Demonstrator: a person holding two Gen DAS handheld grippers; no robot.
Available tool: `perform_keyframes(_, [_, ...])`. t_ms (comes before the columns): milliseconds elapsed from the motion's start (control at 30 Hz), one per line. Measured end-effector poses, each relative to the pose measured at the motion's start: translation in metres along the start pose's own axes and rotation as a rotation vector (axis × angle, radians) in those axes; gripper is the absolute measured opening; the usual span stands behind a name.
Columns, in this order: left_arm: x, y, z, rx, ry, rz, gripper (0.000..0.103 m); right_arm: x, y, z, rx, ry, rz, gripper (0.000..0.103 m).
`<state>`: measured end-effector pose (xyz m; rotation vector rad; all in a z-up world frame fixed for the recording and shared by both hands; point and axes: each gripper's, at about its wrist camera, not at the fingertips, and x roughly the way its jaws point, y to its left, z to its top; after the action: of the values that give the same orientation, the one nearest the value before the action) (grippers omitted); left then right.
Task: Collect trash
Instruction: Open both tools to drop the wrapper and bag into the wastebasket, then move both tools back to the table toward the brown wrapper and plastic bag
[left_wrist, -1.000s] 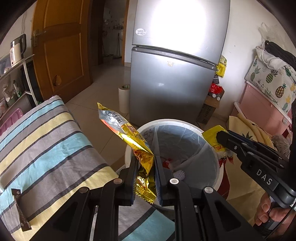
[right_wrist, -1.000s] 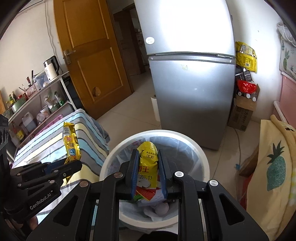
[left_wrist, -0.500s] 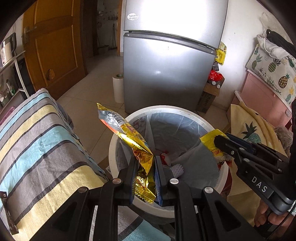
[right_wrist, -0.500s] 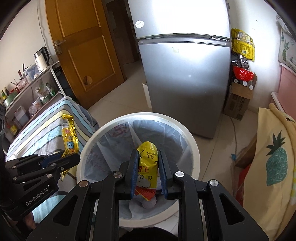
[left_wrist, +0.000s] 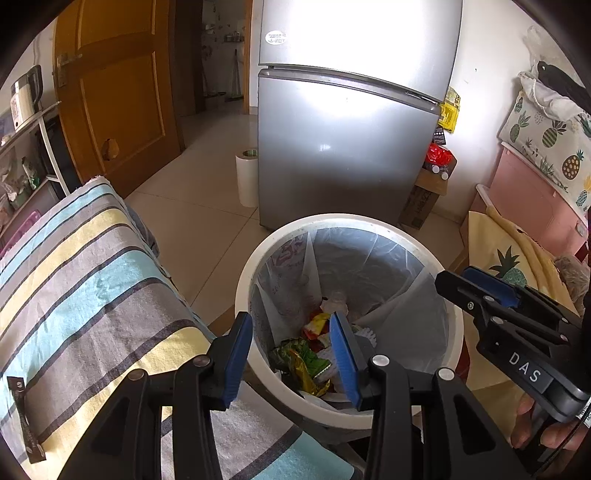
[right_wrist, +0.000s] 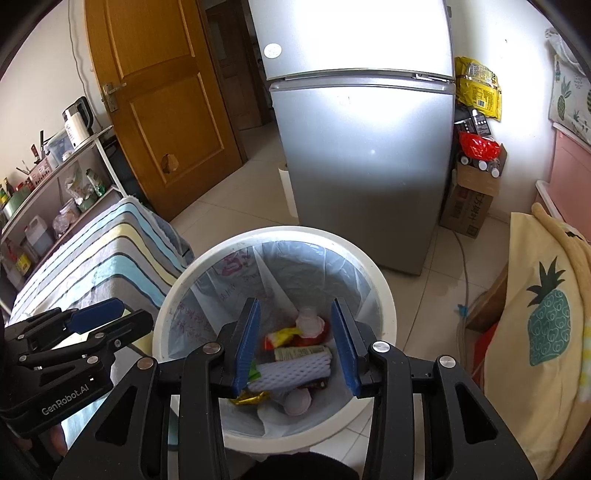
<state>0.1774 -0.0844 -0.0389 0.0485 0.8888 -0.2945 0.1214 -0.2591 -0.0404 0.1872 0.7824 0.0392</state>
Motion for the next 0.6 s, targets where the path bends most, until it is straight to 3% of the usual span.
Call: perform_keyframes(600, [-0.043, 0.024, -0.005, -0.048, -0.073, 0.027, 0.044, -0.021, 0.024, -0.001, -0.031, -0.034, 0.001, 0.041])
